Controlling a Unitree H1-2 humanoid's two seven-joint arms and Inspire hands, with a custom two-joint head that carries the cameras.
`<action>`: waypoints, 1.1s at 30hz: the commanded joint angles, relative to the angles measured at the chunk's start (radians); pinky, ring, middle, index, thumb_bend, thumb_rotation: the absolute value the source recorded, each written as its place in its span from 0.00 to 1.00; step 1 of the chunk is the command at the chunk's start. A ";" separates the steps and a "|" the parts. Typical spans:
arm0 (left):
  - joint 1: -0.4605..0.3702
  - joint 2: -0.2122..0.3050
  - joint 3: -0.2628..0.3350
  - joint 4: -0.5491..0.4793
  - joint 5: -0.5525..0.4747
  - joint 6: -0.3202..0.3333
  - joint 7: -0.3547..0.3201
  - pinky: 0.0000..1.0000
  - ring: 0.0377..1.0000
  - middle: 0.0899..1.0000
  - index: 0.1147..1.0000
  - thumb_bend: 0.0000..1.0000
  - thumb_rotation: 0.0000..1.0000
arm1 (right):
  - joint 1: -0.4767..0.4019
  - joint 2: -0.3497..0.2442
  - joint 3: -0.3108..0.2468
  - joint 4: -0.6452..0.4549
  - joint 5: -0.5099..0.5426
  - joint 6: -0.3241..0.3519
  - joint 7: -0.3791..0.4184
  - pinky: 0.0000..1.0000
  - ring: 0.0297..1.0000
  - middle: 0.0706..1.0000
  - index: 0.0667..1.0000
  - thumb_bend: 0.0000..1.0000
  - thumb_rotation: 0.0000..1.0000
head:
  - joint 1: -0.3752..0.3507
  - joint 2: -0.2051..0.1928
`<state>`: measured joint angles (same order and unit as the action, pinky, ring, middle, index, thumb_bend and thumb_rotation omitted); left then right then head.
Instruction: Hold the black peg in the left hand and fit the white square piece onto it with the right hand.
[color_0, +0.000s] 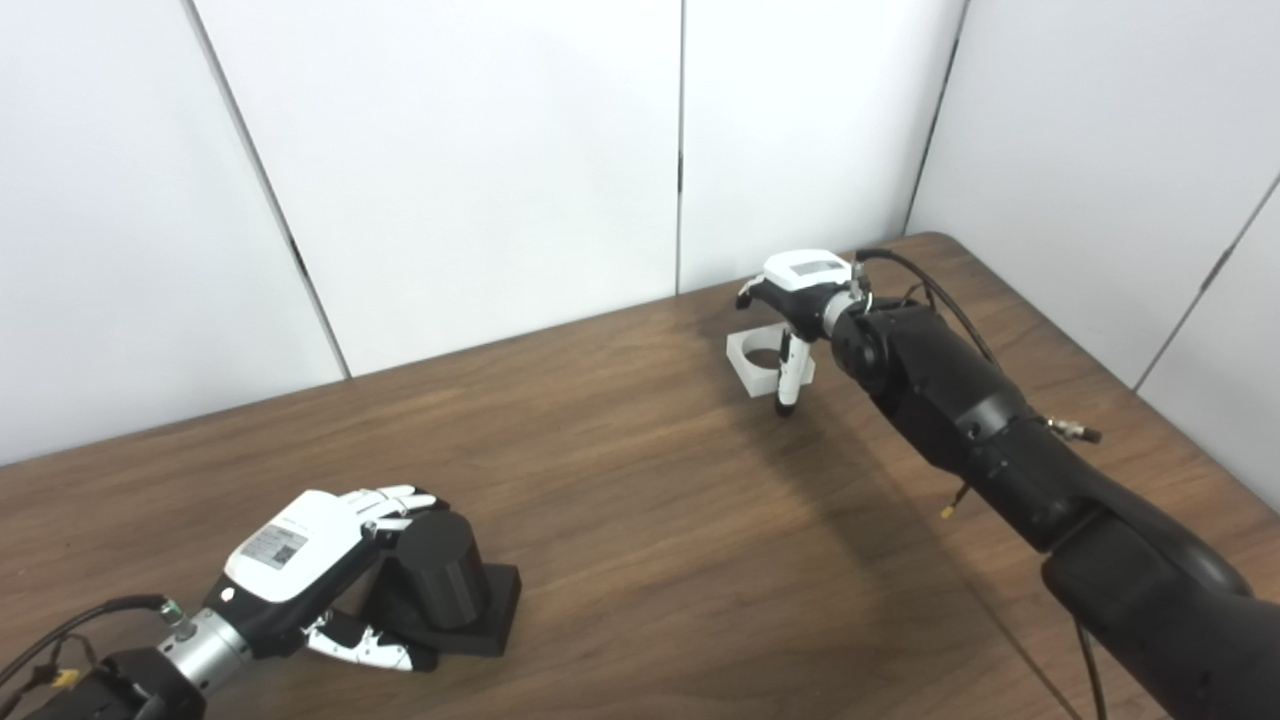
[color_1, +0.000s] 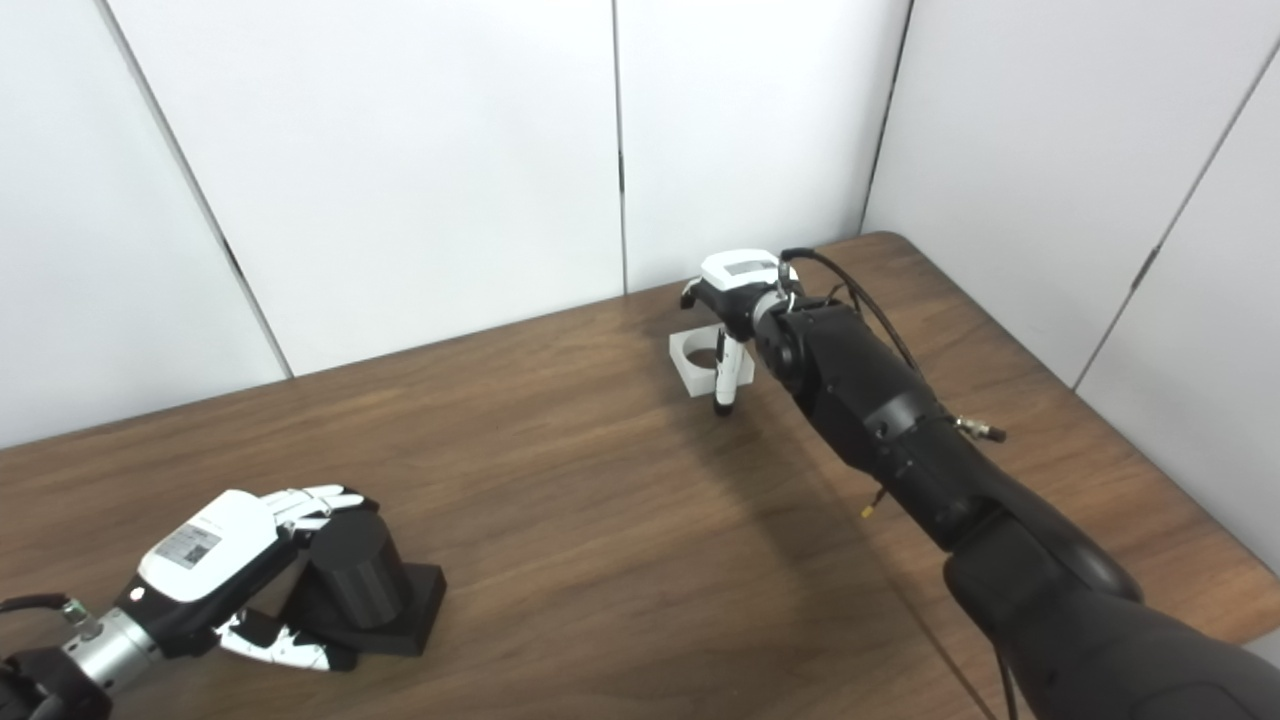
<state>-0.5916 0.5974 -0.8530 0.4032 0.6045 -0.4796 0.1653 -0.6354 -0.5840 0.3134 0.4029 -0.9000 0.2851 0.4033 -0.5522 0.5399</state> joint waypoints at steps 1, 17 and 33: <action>0.052 0.028 -0.039 0.008 0.060 0.010 -0.100 0.81 0.87 0.84 0.42 0.52 0.06 | -0.039 0.002 0.013 0.019 -0.003 0.008 -0.017 0.84 0.90 0.92 0.81 0.81 0.17 | 0.000 0.002; 0.061 0.036 -0.002 -0.028 0.058 0.010 -0.134 0.79 0.87 0.83 0.42 0.52 0.06 | -0.054 -0.042 0.073 0.038 -0.020 0.104 0.042 0.76 0.85 0.80 0.64 0.74 0.38 | 0.006 0.020; 0.065 0.041 0.015 -0.045 0.055 0.010 -0.153 0.78 0.86 0.83 0.42 0.52 0.05 | -0.061 -0.073 0.103 -0.017 0.006 0.122 0.116 0.82 0.82 0.74 0.45 0.52 0.14 | 0.011 0.032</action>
<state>-0.5637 0.5995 -0.8066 0.3436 0.6044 -0.4715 0.0940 -0.6882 -0.6252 0.4248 0.4065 -0.9008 0.4193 0.5187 -0.5400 0.5706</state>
